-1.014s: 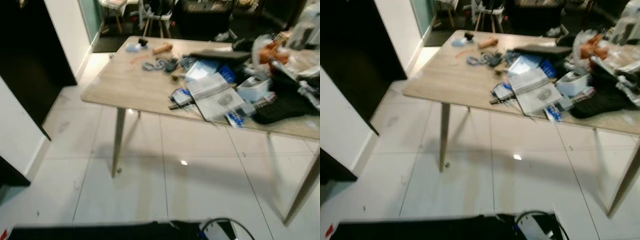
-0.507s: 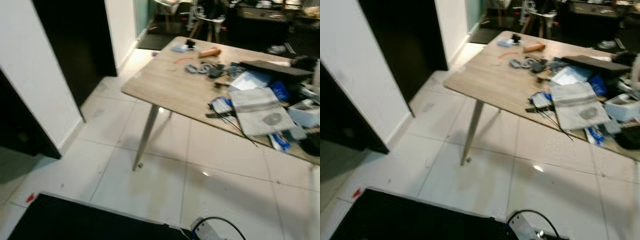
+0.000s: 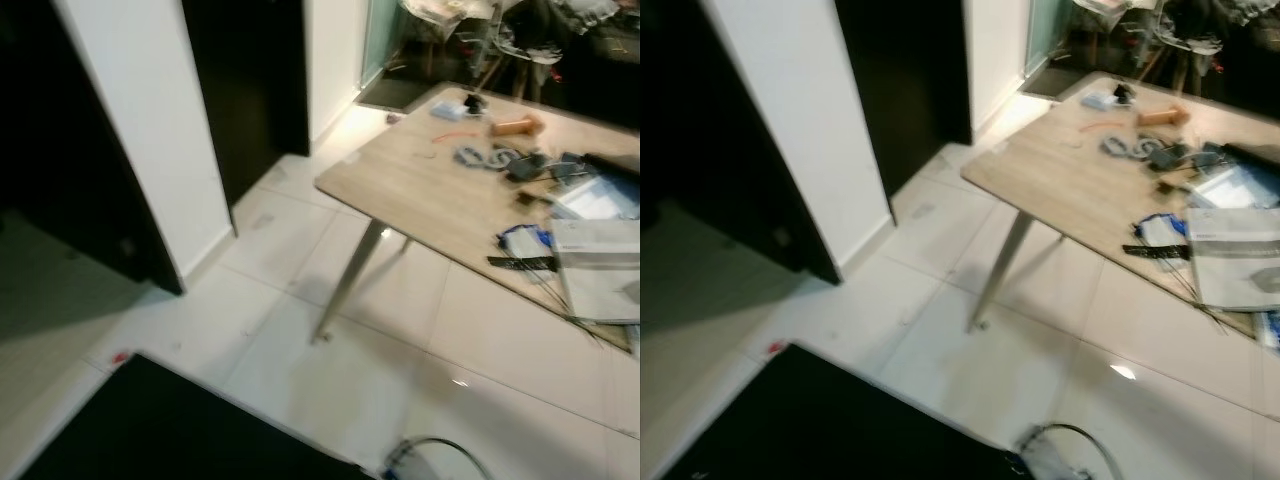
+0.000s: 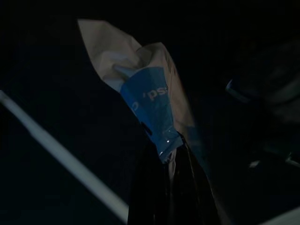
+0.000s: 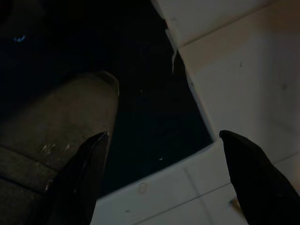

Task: Picking trash to rubbish bin

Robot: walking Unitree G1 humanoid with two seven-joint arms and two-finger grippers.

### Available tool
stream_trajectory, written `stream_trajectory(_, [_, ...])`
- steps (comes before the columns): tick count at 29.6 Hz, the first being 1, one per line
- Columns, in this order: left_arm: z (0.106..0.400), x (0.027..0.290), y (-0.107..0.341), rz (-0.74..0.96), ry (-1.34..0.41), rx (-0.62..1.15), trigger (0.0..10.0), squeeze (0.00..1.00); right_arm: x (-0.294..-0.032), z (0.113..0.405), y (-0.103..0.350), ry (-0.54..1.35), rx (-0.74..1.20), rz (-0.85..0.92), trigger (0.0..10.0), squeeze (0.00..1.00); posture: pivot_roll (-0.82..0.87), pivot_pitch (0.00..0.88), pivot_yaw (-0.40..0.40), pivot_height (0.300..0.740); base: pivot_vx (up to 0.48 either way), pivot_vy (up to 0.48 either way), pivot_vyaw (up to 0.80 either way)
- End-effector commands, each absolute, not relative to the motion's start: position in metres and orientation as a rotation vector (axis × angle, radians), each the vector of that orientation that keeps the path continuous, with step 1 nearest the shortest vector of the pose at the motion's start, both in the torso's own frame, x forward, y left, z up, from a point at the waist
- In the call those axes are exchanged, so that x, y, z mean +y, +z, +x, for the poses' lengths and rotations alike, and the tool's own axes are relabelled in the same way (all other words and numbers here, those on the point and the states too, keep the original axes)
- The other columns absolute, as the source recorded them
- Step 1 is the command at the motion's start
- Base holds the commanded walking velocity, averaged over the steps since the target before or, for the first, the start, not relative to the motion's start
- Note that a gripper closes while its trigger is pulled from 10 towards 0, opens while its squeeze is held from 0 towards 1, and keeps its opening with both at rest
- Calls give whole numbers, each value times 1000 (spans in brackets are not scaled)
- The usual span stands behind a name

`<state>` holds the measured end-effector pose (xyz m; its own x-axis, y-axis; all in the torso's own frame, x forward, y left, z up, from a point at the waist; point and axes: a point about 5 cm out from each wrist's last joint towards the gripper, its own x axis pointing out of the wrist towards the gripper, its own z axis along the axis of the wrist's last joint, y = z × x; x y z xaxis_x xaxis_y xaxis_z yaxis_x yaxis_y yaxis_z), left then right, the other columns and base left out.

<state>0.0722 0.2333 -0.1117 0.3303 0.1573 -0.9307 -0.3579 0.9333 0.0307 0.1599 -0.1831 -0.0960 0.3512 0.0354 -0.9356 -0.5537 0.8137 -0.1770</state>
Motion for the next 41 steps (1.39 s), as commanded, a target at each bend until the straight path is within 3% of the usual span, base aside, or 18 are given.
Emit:
stream_trajectory(1, [63, 234, -113, -176, 338, 1224, 10000, 0, -184, 148, -100, 413, 1203, -514, 10000, 0, 104, 42, 33, 740, 0, 0, 669])
stream_trajectory(10, [65, 235, -113, -174, 345, 1223, 10000, 0, -190, 149, -100, 397, 1196, -540, 10000, 0, 97, 36, 30, 740, 0, 0, 665])
stream_trajectory(20, [65, 238, -112, -162, 357, 1221, 10000, 0, -191, 146, -100, 415, 1194, -572, 10000, 0, 91, 32, 30, 740, 0, -189, 105])
stream_trajectory(41, [67, 238, -112, -146, 368, 1219, 10000, 0, -191, 145, -101, 420, 1205, -552, 10000, 0, 88, 44, 24, 740, 0, -45, 756])
